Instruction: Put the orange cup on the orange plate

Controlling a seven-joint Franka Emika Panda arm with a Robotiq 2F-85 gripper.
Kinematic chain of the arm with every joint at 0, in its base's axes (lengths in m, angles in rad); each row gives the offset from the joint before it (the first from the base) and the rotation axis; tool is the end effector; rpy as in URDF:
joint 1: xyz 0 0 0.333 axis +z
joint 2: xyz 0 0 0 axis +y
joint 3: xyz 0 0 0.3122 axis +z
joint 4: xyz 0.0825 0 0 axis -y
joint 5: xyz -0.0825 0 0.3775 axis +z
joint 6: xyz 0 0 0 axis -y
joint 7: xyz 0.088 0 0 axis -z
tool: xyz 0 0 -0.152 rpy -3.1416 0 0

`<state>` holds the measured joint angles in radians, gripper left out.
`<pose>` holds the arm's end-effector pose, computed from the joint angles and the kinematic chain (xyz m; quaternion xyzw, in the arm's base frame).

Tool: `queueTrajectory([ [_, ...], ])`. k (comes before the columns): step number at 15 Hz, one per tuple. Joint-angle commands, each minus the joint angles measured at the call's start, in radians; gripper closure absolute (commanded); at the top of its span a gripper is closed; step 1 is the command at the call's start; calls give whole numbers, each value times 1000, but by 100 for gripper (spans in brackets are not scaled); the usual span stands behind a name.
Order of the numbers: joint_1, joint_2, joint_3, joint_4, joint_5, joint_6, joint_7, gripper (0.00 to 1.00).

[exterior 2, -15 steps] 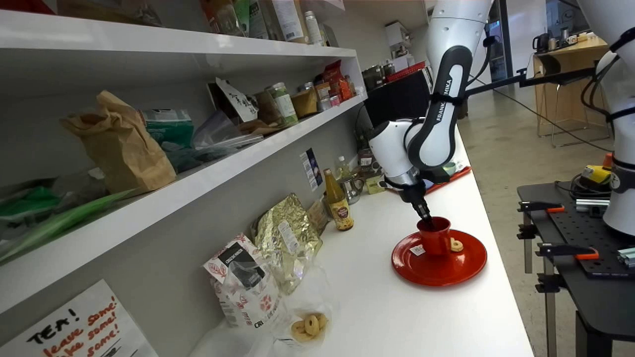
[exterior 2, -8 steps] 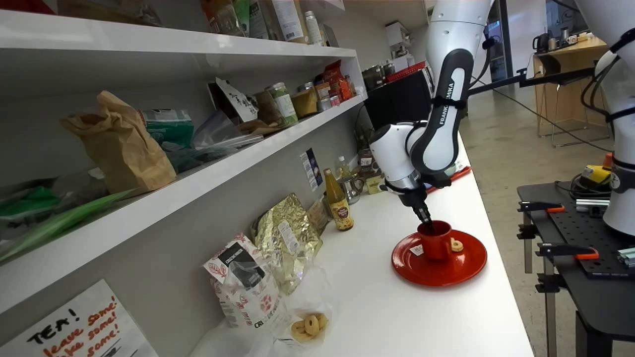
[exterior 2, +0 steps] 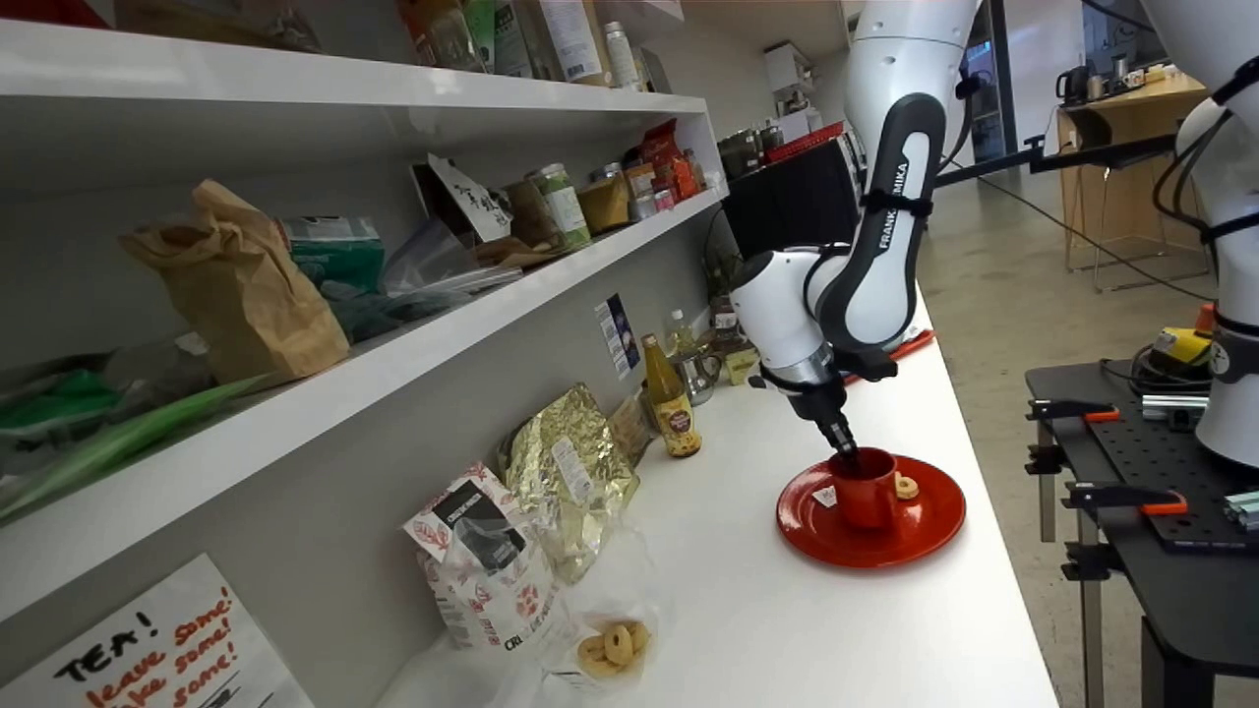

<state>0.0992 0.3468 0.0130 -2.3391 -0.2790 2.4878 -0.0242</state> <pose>0.4787 0.0482 0.1299 0.9753 0.1849 -0.0945 0.0753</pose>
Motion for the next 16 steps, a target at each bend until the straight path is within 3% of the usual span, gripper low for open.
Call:
queueTrajectory([
  [1,10,18,9,17,1,1,8,97],
  [10,15,61,6,22,-2,-13,7,98],
  [11,11,41,8,6,1,-4,-1,92],
  [15,11,41,8,7,1,-6,-1,92],
  [16,11,41,8,7,1,-6,-1,67],
])
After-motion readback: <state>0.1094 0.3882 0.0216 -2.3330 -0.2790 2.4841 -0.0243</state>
